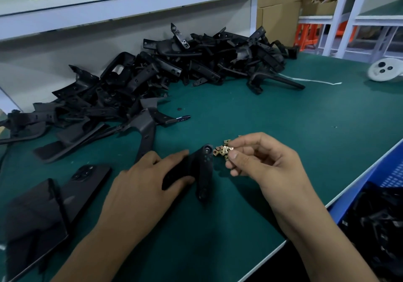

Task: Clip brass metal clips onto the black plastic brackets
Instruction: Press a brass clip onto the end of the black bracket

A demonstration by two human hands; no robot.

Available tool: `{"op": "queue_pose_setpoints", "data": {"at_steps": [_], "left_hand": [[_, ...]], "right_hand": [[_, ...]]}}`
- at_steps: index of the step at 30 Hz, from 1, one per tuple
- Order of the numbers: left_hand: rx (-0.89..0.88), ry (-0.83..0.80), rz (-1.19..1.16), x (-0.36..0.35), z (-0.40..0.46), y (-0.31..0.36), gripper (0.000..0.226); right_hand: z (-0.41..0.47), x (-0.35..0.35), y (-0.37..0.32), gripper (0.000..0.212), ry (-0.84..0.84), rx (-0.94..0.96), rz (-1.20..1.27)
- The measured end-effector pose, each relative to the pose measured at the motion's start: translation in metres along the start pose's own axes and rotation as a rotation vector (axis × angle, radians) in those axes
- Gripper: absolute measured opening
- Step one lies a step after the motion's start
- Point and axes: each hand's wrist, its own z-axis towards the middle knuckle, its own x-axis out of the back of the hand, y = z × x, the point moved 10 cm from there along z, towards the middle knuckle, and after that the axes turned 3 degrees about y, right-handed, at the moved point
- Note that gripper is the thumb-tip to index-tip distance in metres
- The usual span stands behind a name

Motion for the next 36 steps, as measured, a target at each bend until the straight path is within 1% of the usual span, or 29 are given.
{"op": "queue_pose_setpoints", "data": {"at_steps": [6, 14, 18, 23, 28, 32, 36], "left_hand": [[-0.066, 0.029, -0.124, 0.004, -0.003, 0.011, 0.059], [-0.084, 0.032, -0.098, 0.002, -0.003, 0.014, 0.056], [-0.078, 0.04, -0.137, 0.004, -0.004, 0.012, 0.058], [-0.098, 0.043, -0.135, 0.004, -0.003, 0.017, 0.059], [-0.12, 0.044, -0.122, 0.001, -0.003, 0.017, 0.056], [-0.132, 0.027, -0.15, -0.001, -0.003, 0.016, 0.059], [-0.188, 0.027, -0.306, 0.003, -0.004, 0.02, 0.058]], "right_hand": [[-0.002, -0.003, -0.001, 0.012, -0.021, -0.015, 0.012], [-0.003, -0.008, -0.003, 0.011, -0.055, 0.002, -0.038], [-0.002, -0.007, -0.004, 0.01, -0.037, 0.001, -0.024], [-0.003, -0.007, -0.004, 0.011, -0.044, -0.02, 0.013], [-0.004, -0.008, -0.003, 0.011, -0.057, -0.022, 0.0], [-0.005, -0.007, -0.003, 0.018, -0.075, -0.044, 0.033], [-0.008, -0.014, 0.0, 0.027, -0.174, -0.123, 0.156]]}}
